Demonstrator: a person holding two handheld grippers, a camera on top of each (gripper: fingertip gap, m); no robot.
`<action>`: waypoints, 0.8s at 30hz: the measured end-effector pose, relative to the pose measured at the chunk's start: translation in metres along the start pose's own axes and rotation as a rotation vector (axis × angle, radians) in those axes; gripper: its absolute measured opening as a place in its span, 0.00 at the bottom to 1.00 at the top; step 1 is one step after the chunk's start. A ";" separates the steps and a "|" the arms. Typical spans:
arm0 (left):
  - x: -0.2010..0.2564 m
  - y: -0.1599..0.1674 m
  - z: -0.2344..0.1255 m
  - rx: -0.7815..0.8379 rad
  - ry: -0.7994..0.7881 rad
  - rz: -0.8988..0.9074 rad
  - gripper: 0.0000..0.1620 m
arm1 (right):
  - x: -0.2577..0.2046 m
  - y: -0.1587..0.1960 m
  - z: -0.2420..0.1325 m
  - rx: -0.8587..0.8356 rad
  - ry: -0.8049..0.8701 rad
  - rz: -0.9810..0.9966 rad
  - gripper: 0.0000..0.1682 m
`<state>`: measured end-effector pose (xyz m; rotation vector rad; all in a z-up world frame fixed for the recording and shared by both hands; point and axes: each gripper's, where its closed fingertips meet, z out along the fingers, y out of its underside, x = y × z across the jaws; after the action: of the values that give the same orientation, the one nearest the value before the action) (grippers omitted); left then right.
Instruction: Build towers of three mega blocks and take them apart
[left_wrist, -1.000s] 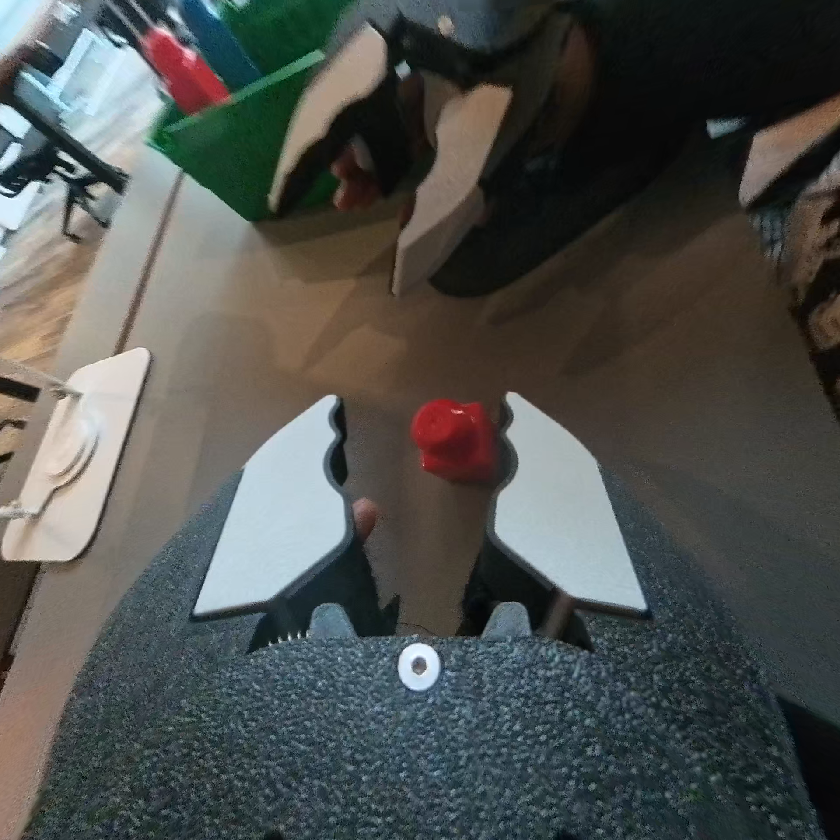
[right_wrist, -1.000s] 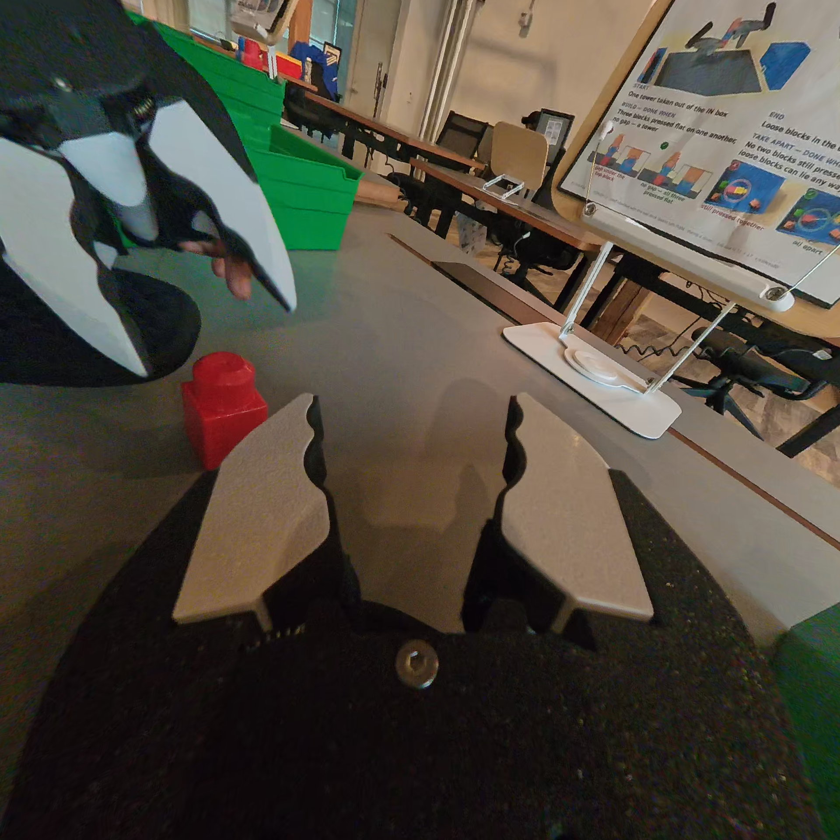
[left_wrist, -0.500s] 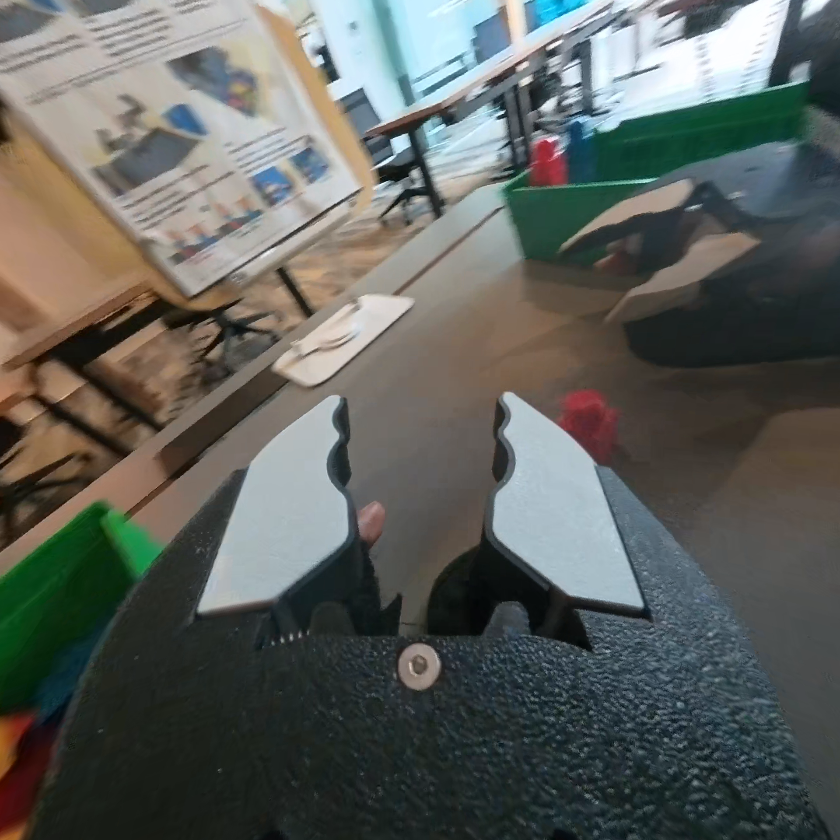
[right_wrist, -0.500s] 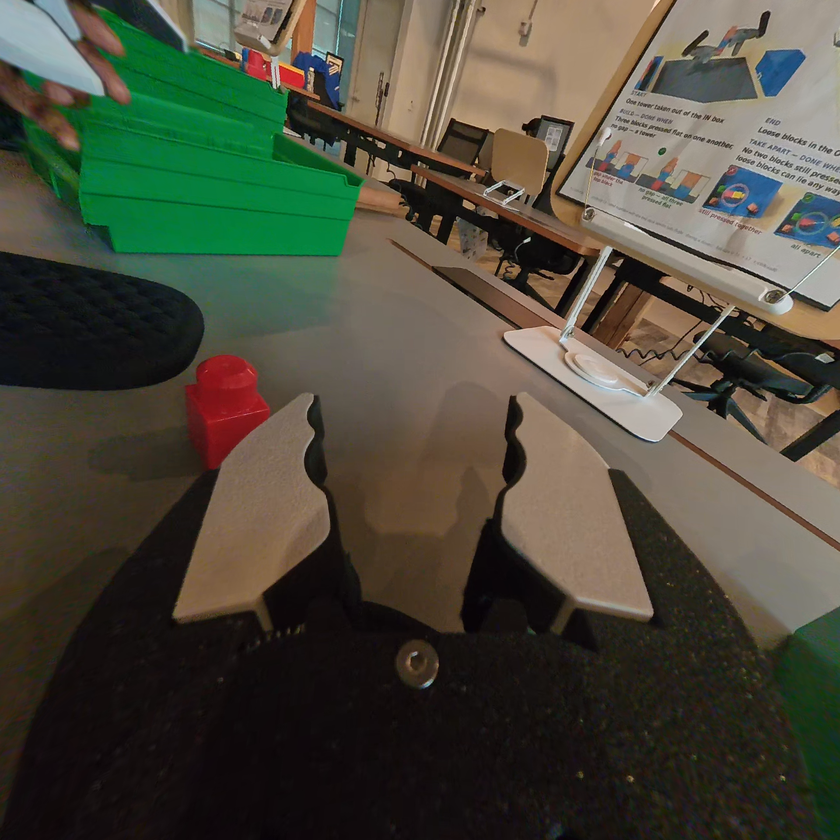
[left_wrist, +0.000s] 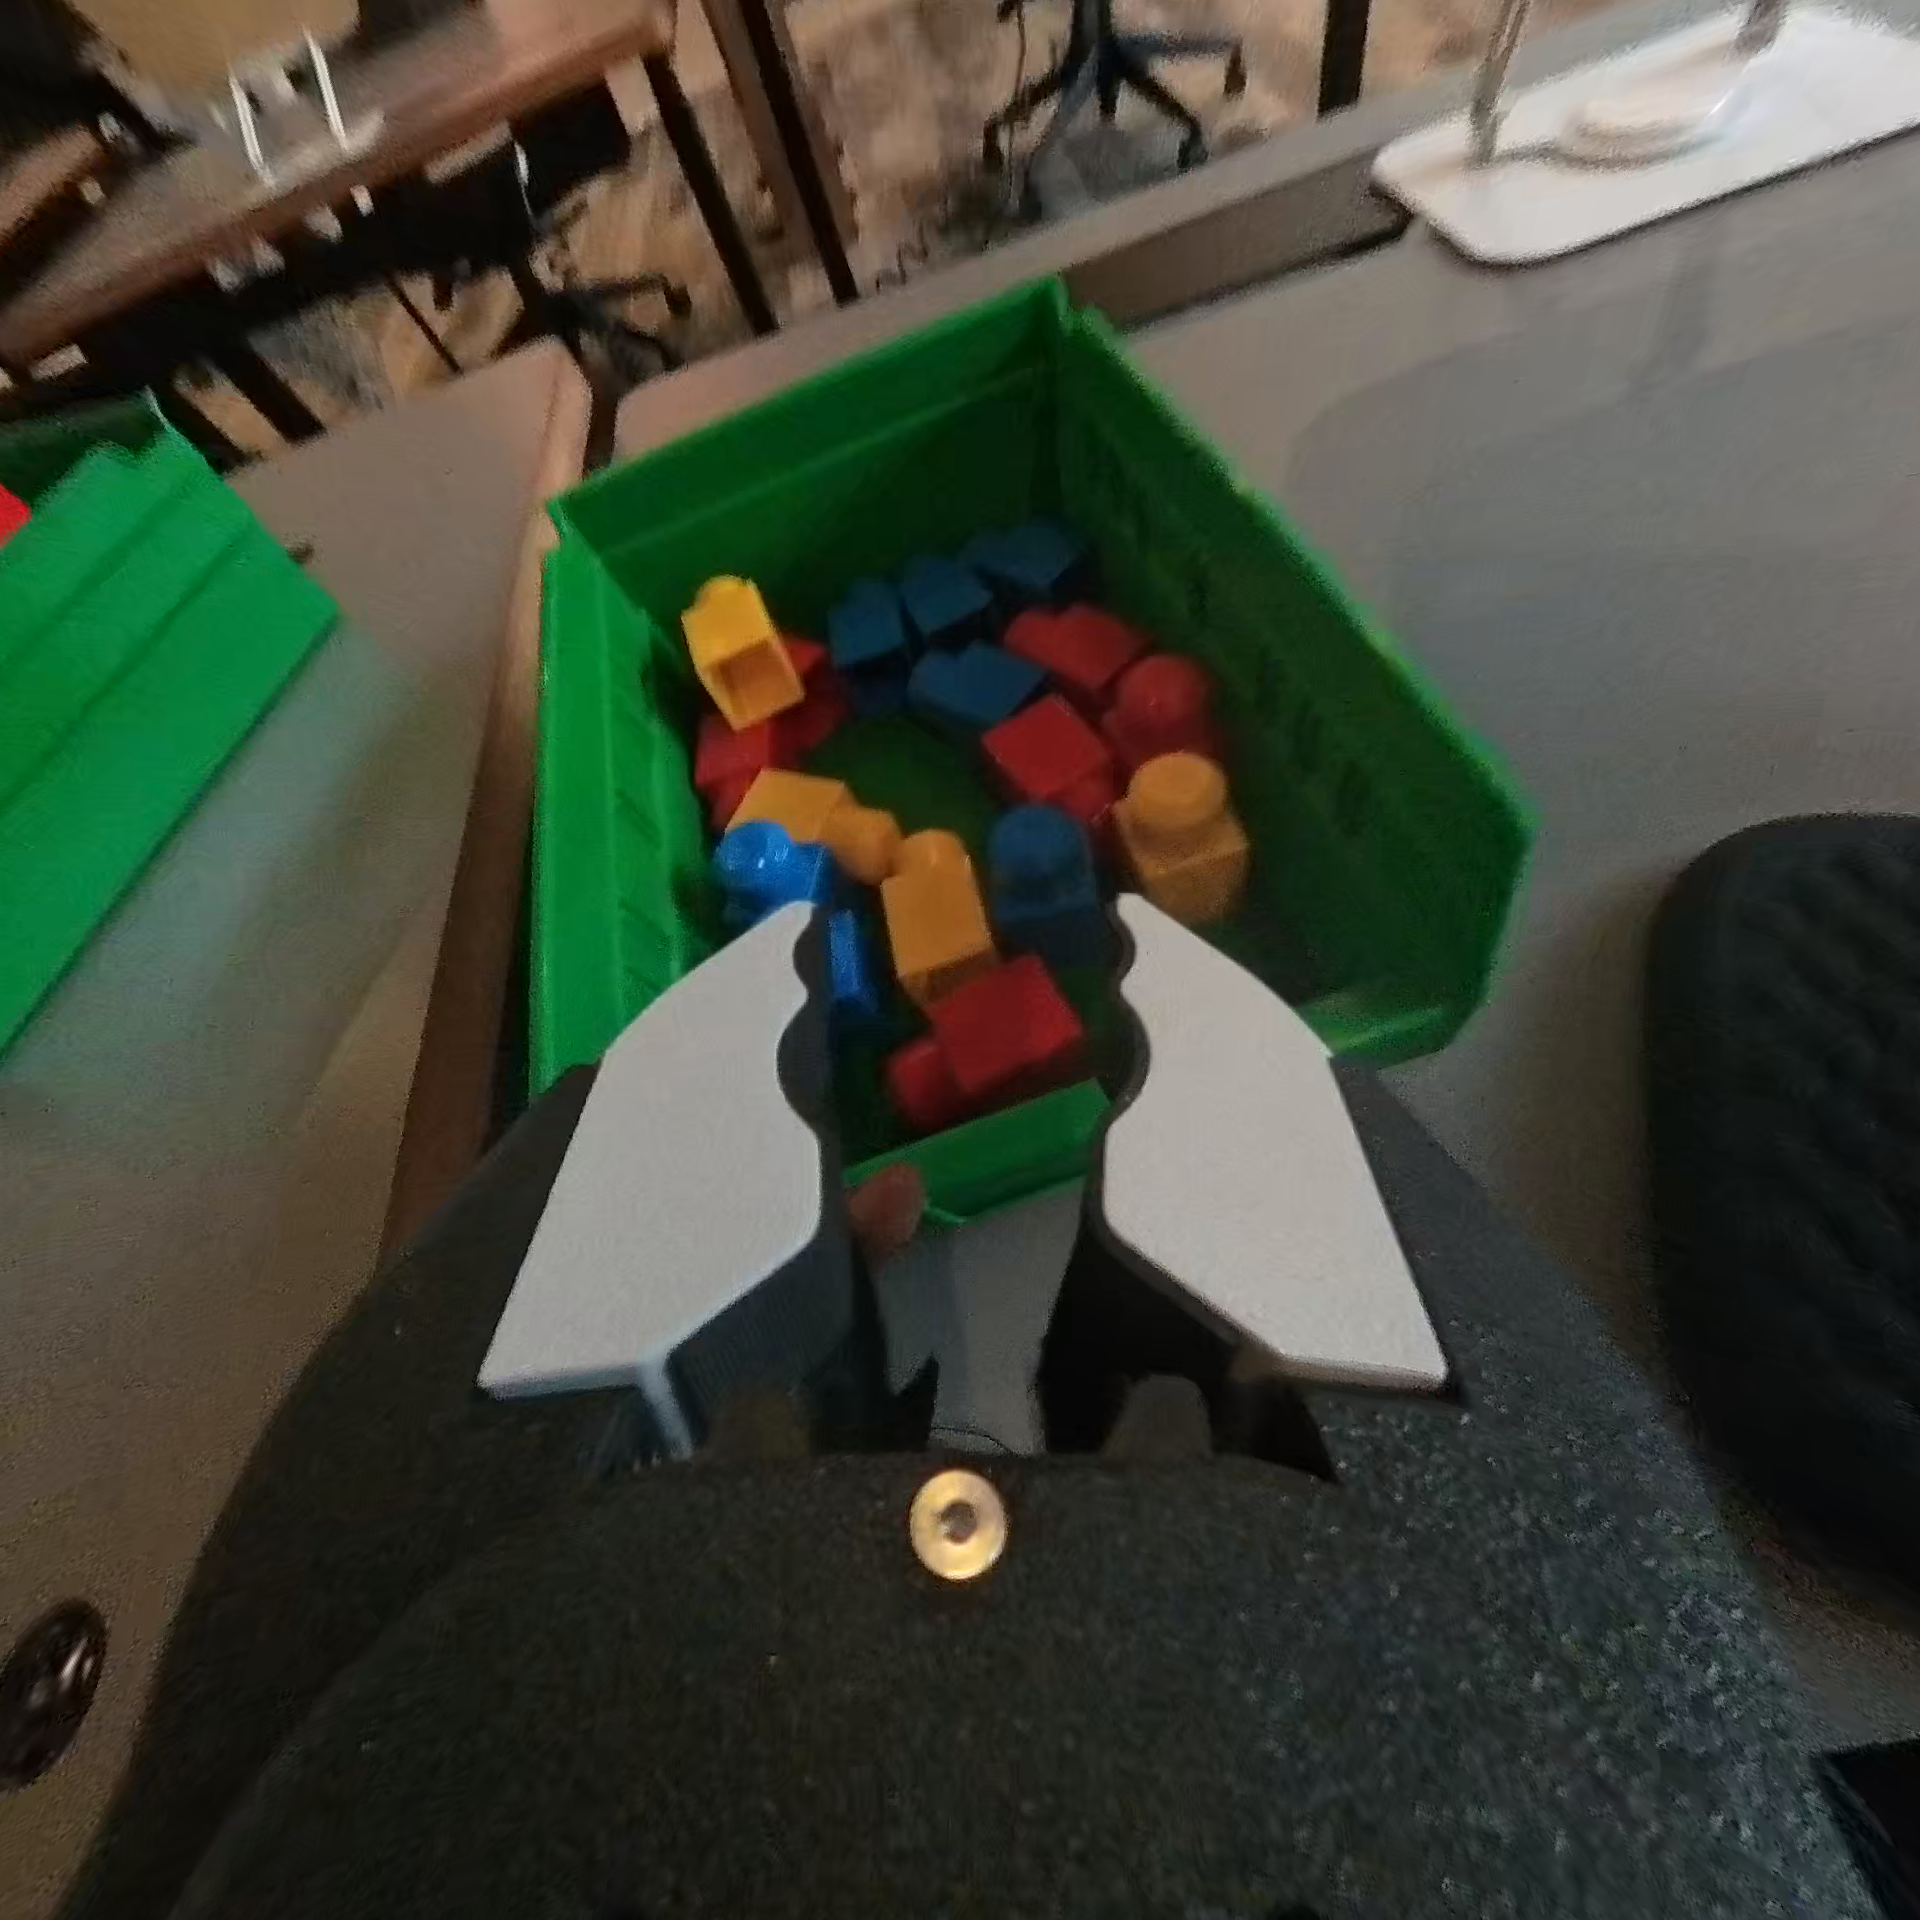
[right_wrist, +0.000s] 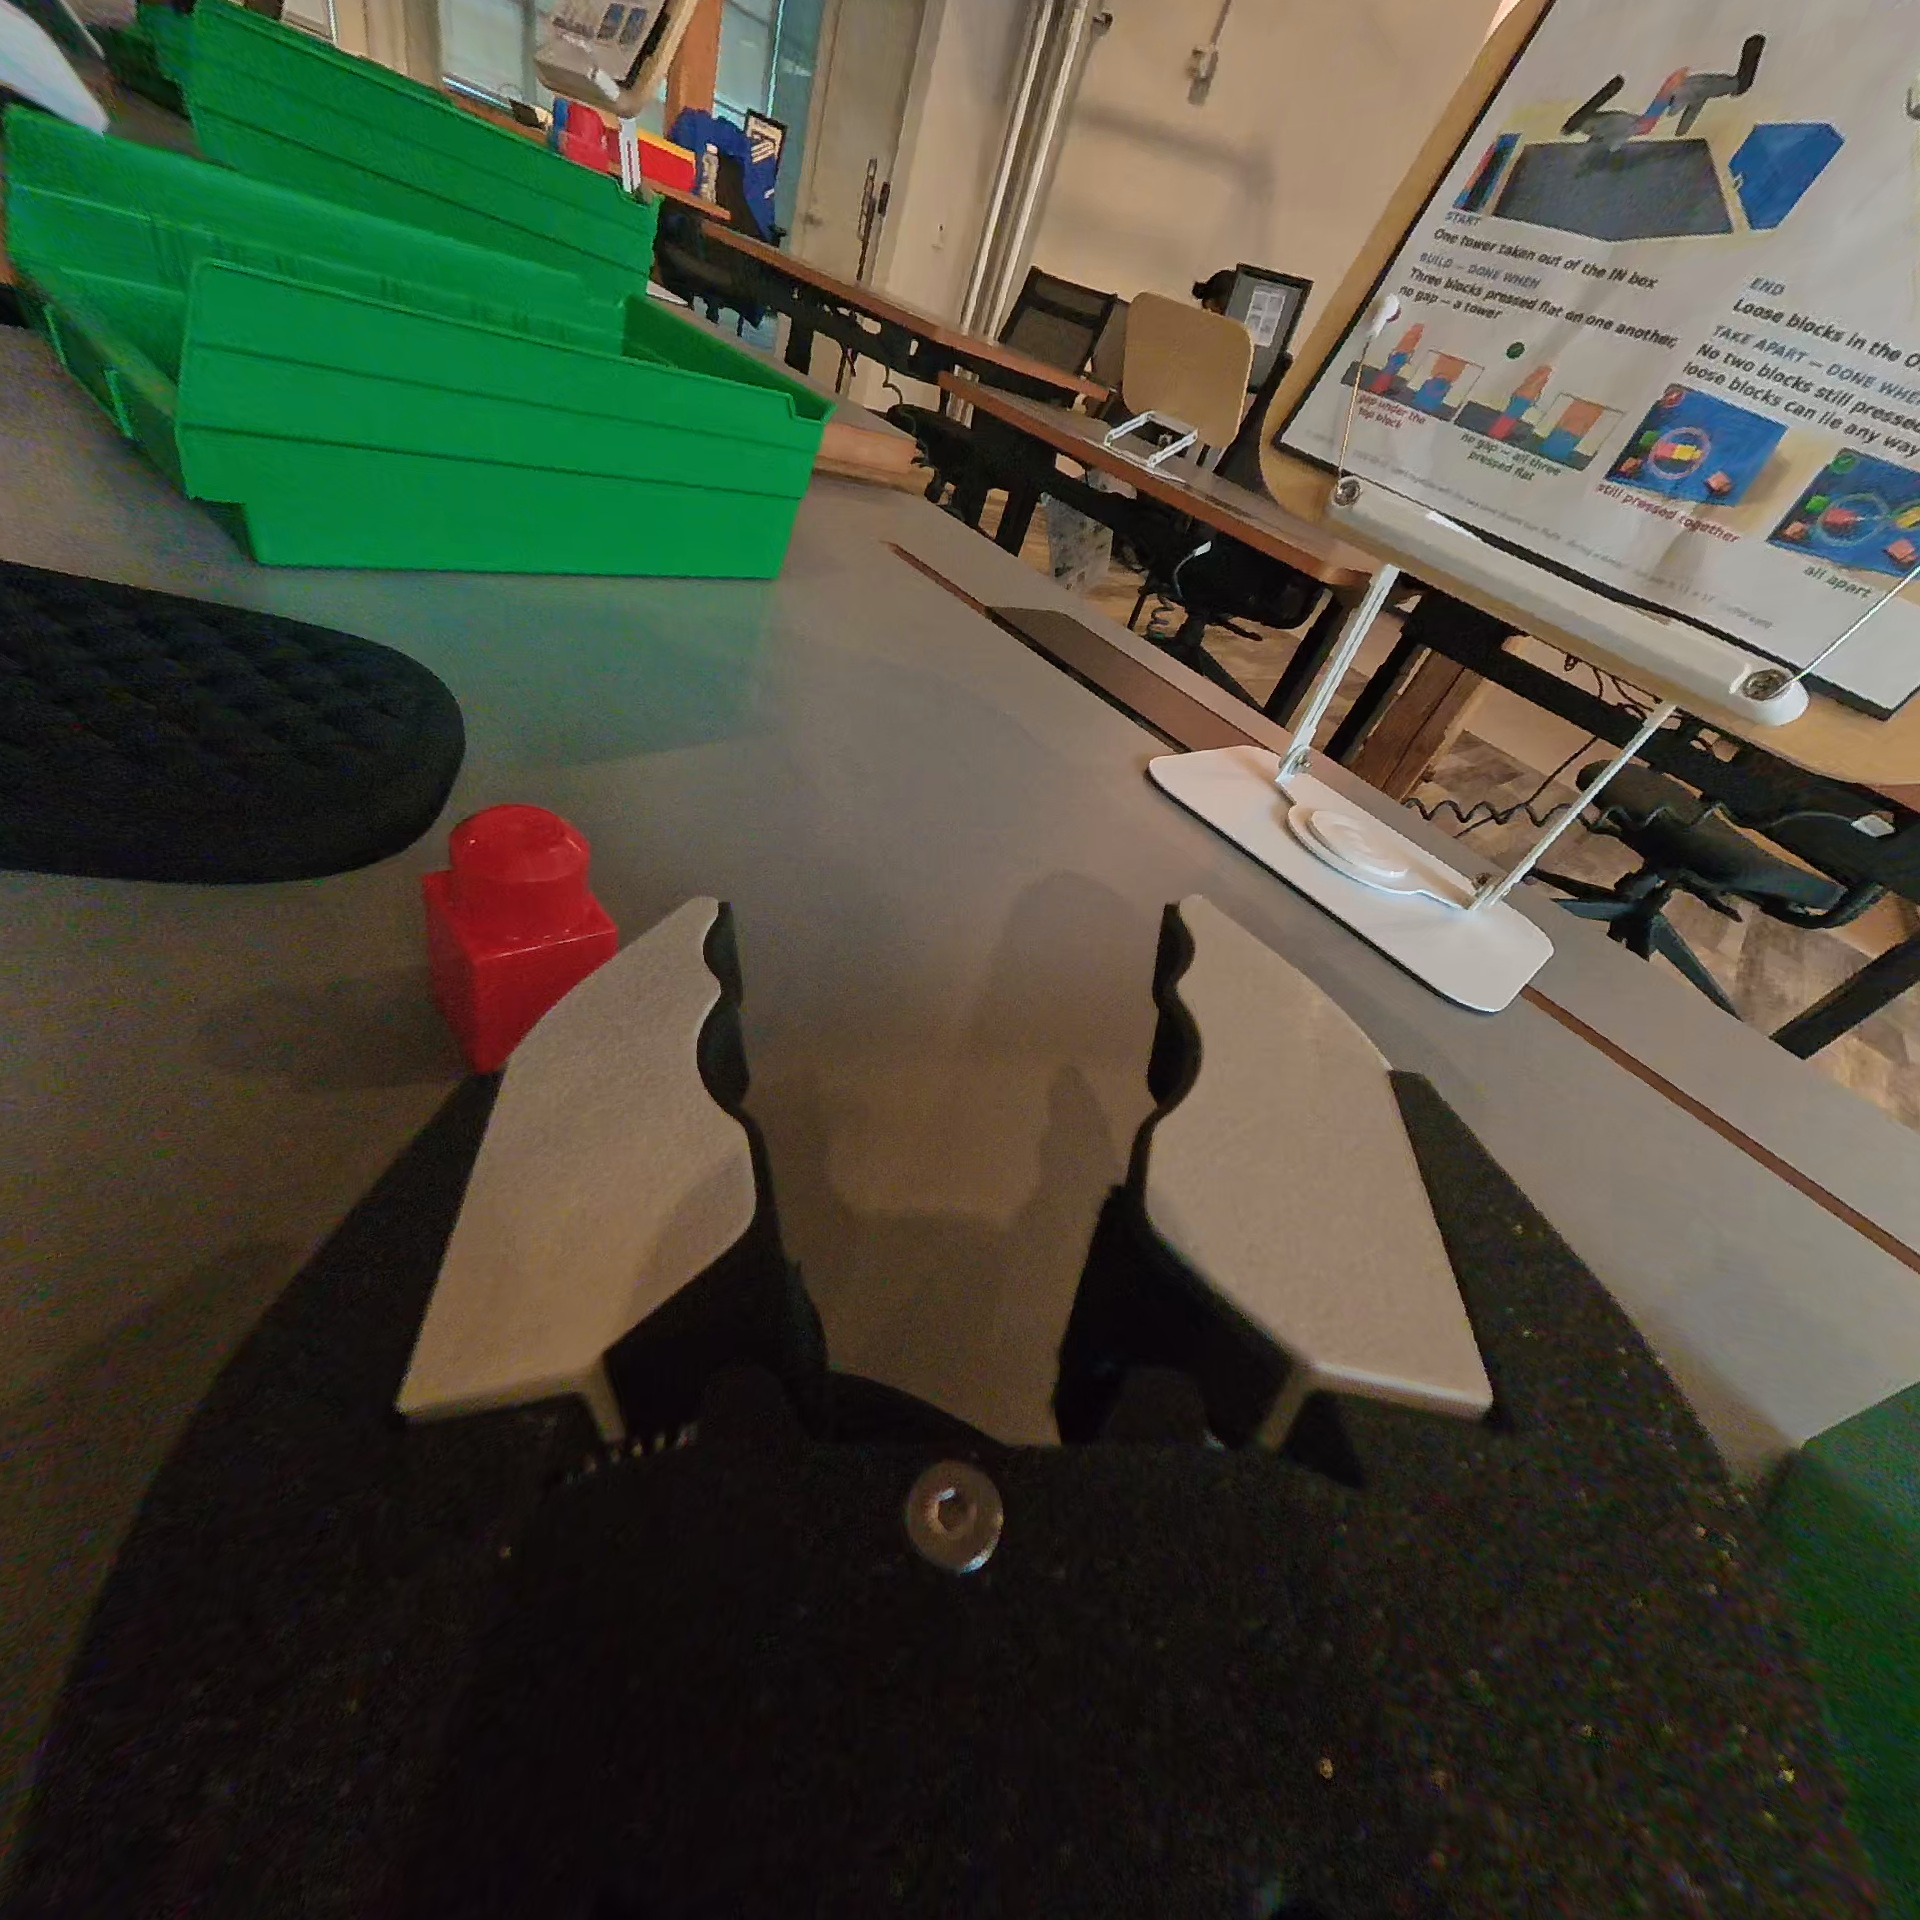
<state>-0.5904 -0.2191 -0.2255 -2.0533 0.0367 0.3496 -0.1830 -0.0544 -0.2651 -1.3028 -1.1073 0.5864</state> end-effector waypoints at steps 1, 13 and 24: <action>-0.005 0.007 0.005 -0.036 -0.005 -0.004 0.30 | 0.000 0.000 0.000 -0.002 -0.001 0.001 0.45; -0.034 0.054 0.057 -0.289 -0.045 0.014 0.25 | 0.002 -0.002 -0.002 0.011 0.002 0.010 0.45; 0.009 0.051 0.043 -0.417 0.496 0.458 0.25 | 0.002 -0.001 -0.002 0.003 0.001 0.010 0.45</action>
<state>-0.6006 -0.2058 -0.2908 -2.4930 0.8034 0.1186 -0.1808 -0.0538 -0.2637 -1.3066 -1.0988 0.5948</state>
